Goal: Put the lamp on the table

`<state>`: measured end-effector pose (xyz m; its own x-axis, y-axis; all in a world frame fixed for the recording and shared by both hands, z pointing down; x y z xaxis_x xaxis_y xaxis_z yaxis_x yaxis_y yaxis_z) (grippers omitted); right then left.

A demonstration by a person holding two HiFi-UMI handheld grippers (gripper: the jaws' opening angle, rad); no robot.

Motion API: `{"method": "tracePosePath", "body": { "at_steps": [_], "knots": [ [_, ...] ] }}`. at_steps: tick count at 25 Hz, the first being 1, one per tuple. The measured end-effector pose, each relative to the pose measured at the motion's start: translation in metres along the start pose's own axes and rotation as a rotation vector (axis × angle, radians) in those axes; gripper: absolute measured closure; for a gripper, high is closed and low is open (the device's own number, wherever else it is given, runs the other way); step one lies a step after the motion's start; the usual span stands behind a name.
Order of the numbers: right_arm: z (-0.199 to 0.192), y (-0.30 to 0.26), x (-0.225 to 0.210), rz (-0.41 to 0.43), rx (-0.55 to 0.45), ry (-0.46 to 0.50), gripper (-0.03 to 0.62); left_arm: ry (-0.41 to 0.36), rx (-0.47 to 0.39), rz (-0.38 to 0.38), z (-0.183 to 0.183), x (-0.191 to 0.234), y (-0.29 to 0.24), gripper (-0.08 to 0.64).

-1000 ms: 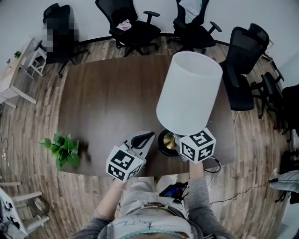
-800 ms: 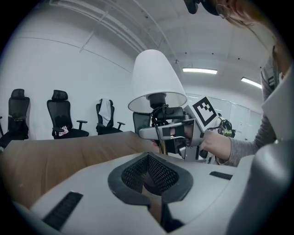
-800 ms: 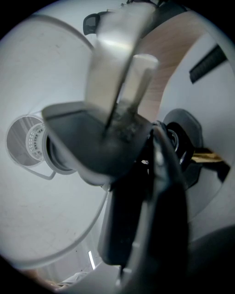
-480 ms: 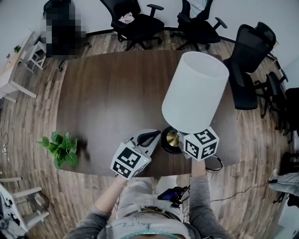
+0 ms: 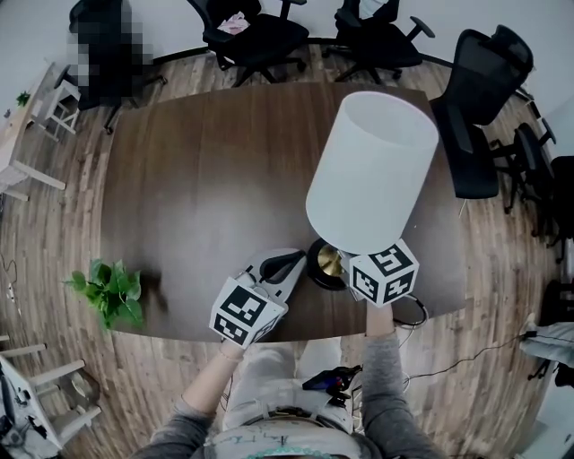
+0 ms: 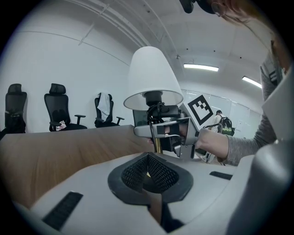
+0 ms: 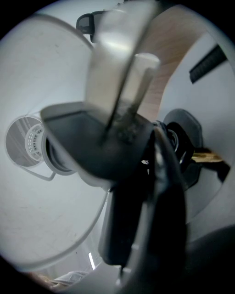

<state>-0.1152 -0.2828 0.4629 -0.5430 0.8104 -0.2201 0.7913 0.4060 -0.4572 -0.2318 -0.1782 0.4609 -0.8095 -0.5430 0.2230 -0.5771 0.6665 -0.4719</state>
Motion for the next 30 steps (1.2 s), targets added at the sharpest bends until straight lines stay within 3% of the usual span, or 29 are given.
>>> {"method": "tracePosePath", "body": {
  "at_steps": [9, 30],
  "knots": [
    [-0.029, -0.015, -0.018, -0.010, -0.015, -0.055, 0.574, 0.001, 0.053, 0.018, -0.027, 0.008, -0.017, 0.548],
    [-0.056, -0.013, -0.030, 0.009, -0.056, 0.005, 0.574, 0.043, 0.028, -0.019, -0.058, -0.007, -0.048, 0.548]
  ]
}}
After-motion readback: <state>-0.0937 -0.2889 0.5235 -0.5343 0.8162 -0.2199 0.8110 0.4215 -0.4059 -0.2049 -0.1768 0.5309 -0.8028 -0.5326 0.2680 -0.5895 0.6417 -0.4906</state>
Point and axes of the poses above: the fingertips, and each gripper's own axes: y backward along the fingers, x to its left, z out of its top, the point moved 7 cm from there along y, backward along the fingers, and after that the axes turned 6 degrees about x, right-handed, at the moved point
